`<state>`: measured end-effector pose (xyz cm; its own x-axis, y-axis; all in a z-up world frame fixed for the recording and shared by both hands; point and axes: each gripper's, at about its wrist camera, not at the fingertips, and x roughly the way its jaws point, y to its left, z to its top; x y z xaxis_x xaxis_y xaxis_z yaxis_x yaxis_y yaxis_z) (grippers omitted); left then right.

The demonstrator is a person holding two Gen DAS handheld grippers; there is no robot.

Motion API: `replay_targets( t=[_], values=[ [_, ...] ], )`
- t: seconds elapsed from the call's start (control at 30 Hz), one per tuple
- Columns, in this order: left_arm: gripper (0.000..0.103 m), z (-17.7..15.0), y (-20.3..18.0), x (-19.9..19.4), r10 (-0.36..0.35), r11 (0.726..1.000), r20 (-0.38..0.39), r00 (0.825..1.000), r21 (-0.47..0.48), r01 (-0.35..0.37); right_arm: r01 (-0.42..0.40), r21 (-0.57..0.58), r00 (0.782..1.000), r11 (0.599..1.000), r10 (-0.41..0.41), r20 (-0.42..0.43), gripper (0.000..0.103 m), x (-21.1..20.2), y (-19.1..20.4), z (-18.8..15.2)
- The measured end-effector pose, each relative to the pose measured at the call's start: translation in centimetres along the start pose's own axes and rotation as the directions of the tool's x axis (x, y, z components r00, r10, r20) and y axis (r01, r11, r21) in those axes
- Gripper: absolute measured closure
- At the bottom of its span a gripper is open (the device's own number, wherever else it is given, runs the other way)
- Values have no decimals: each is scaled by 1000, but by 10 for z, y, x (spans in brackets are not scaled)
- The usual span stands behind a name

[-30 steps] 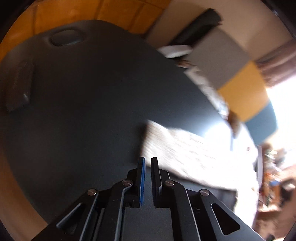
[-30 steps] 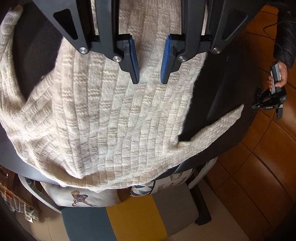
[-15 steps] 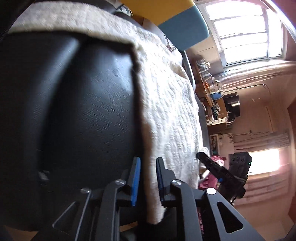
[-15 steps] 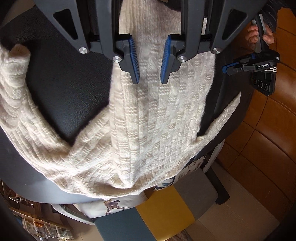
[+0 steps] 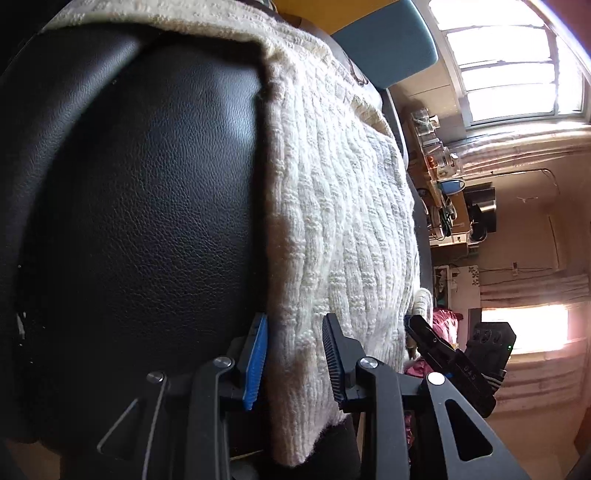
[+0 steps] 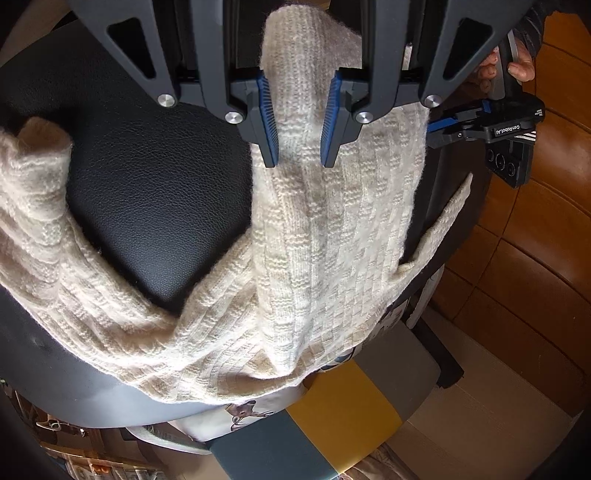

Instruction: Fold clothes

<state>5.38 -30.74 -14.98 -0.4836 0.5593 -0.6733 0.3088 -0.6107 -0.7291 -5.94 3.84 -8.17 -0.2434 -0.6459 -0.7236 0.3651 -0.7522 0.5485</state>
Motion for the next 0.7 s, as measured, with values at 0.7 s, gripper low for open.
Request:
replay_targets(
  t=[0.7],
  values=[
    [97, 18, -34, -56, -41, 989, 187, 981, 150, 13, -80, 390, 996, 917, 62, 59, 77, 36, -69, 59]
  ],
)
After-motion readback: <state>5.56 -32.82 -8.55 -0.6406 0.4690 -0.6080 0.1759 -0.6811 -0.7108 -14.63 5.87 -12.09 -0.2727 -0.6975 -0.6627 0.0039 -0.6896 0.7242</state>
